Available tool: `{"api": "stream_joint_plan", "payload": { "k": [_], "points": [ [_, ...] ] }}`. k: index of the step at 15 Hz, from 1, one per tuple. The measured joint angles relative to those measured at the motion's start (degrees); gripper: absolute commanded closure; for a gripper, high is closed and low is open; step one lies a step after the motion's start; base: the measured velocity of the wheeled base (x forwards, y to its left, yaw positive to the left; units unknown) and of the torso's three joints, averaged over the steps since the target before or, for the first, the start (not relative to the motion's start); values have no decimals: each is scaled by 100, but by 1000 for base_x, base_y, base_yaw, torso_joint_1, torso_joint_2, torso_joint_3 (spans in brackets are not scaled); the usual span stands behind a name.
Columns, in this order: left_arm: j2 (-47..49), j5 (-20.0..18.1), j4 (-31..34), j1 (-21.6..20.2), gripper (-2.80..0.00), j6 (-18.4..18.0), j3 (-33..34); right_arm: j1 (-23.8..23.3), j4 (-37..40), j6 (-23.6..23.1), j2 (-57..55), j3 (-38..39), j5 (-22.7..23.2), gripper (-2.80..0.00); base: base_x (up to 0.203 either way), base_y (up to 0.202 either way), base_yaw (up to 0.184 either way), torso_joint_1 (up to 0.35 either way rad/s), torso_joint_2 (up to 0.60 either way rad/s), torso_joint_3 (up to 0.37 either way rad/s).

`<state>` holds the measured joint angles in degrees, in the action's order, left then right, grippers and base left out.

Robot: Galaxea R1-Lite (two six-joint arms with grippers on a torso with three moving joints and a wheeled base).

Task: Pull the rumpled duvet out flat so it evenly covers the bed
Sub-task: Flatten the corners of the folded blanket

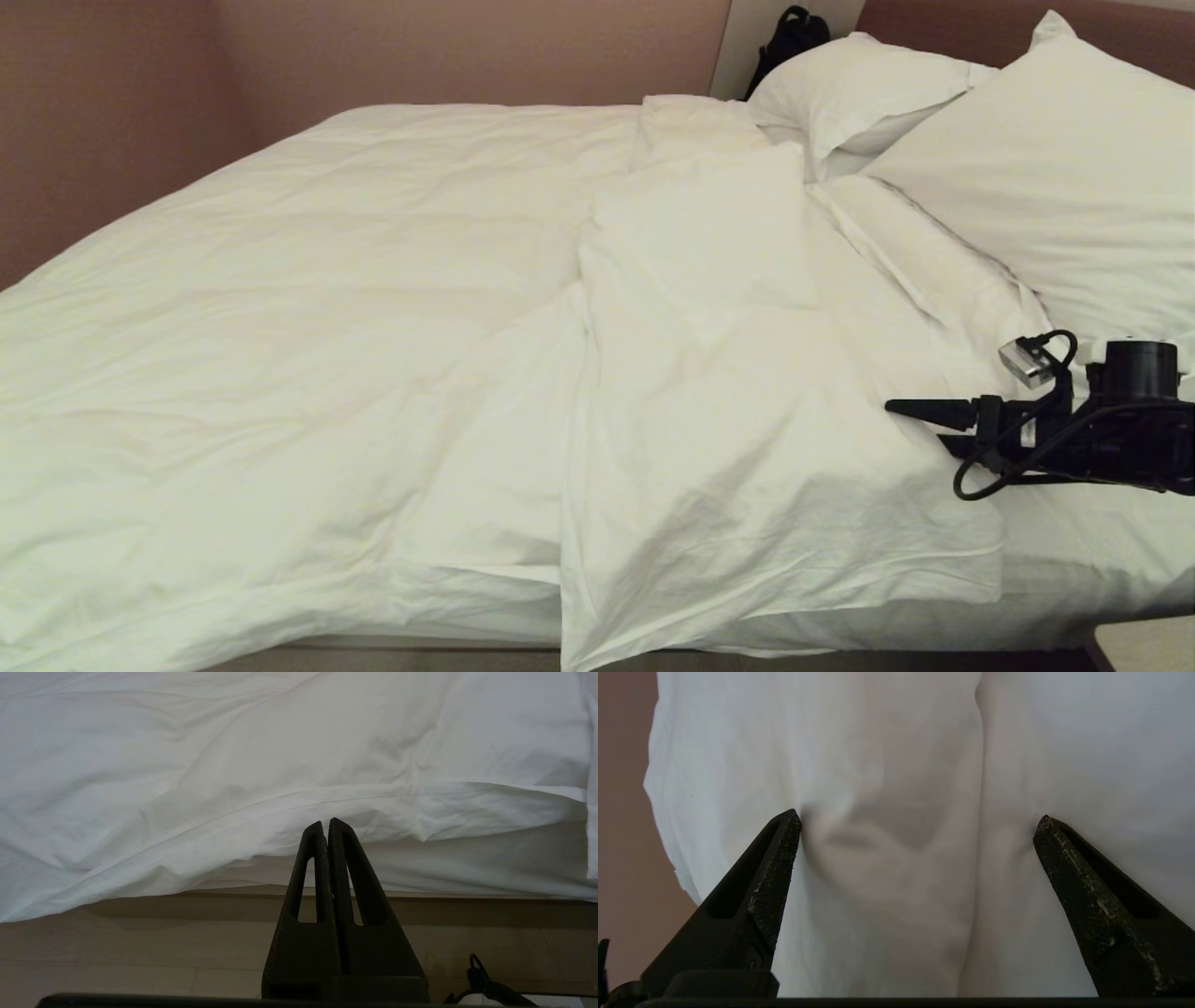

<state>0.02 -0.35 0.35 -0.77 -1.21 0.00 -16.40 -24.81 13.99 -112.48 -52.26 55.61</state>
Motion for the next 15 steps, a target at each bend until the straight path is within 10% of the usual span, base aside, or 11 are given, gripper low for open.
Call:
{"api": "stream_joint_plan", "payload": {
  "k": [15],
  "points": [
    [0,0,0,0,0,0,0,111,22,2,-154,102,872,-280,0,0,0,0,0,0]
  ]
}}
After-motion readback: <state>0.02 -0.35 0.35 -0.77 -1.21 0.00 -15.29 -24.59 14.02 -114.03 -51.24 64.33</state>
